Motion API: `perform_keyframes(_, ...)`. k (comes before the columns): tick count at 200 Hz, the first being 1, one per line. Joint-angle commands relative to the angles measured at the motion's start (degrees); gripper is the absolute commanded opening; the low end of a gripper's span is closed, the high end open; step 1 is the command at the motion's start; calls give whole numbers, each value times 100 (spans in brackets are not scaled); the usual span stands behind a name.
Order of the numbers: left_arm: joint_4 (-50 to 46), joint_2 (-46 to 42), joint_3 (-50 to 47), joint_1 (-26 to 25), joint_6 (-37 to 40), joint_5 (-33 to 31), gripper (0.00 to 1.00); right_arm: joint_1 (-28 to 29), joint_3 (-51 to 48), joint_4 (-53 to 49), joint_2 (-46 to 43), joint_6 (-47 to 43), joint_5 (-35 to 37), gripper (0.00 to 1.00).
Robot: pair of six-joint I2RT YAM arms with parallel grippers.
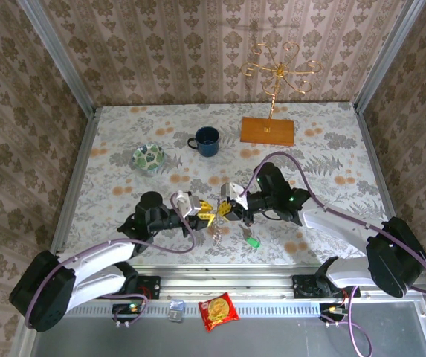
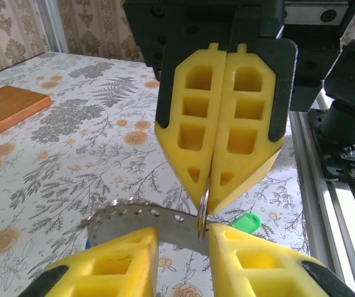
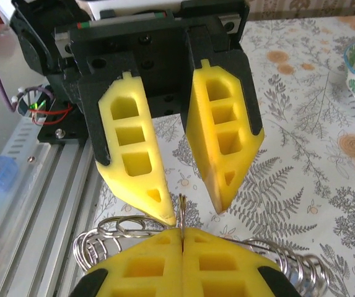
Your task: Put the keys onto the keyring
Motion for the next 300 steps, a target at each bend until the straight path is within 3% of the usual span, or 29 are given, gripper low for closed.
perform_keyframes(1, -314, 20, 237, 41, 303, 321, 25, 74, 275, -399, 65, -368, 62, 0)
perform_keyframes(64, -593, 206, 470, 41, 555, 462, 17, 359, 832, -1429, 324, -1002, 260, 0)
perform_keyframes(113, -479, 224, 489, 42, 652, 535, 0, 378, 891, -1452, 327, -909, 146, 0)
perform_keyframes(129, -380, 215, 452, 32, 660, 524, 0, 206, 610, -1003, 124, -495, 166, 27)
perform_keyframes(156, -388, 172, 412, 36, 703, 469, 0, -150, -86, -293, -478, 1, 429, 38)
perform_keyframes(175, -338, 144, 383, 24, 696, 453, 0, -170, -504, 71, -945, 240, 982, 39)
perform_keyframes(202, -208, 144, 304, -16, 765, 431, 0, -150, -983, 508, -1362, 593, 1116, 39)
perform_keyframes(300, -242, -57, 181, -317, 1608, 162, 0, 286, -977, 129, -1337, 121, 1607, 34)
